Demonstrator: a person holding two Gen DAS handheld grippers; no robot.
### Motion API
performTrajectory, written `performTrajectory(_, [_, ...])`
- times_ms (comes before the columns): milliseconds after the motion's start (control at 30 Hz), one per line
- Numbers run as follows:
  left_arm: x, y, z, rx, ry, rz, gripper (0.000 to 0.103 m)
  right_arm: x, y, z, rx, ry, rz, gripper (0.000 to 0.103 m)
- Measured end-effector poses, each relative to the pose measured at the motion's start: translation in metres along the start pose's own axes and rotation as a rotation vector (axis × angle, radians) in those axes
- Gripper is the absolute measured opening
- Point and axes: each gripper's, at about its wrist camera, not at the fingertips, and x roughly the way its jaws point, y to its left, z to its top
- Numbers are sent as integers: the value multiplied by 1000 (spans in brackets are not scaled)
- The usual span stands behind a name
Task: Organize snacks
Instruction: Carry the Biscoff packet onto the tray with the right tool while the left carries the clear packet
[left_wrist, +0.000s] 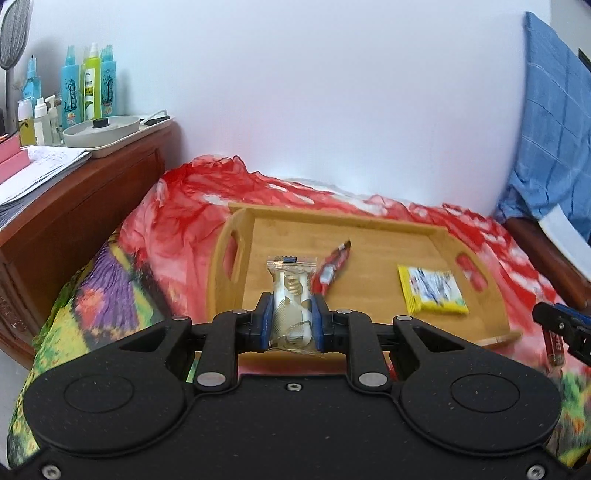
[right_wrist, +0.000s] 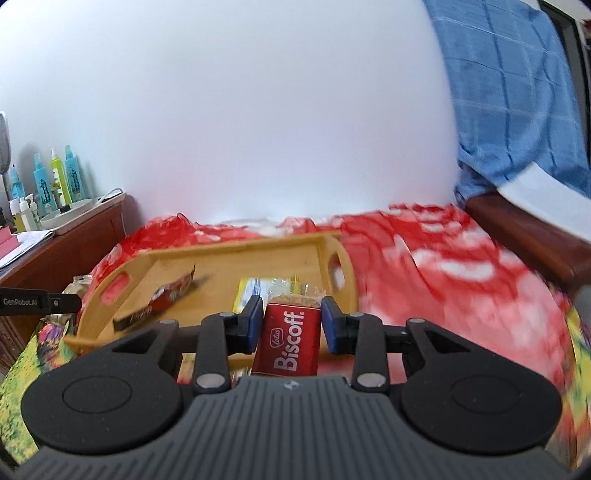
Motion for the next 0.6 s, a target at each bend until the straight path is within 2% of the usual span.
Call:
performTrajectory(167, [28, 5, 24, -6, 5, -17, 20, 45, -9, 25, -34, 45, 32, 38])
performTrajectory(267, [47, 7, 32, -7, 6, -42, 20, 73, -10, 34, -58, 95, 21, 38])
performTrajectory(400, [77, 2, 37, 62, 34, -22, 20, 101, -7, 38, -118, 135, 1, 38])
performTrajectory(600, [111, 0, 36, 56, 93, -21, 20, 133, -1, 36, -204, 173, -34, 38])
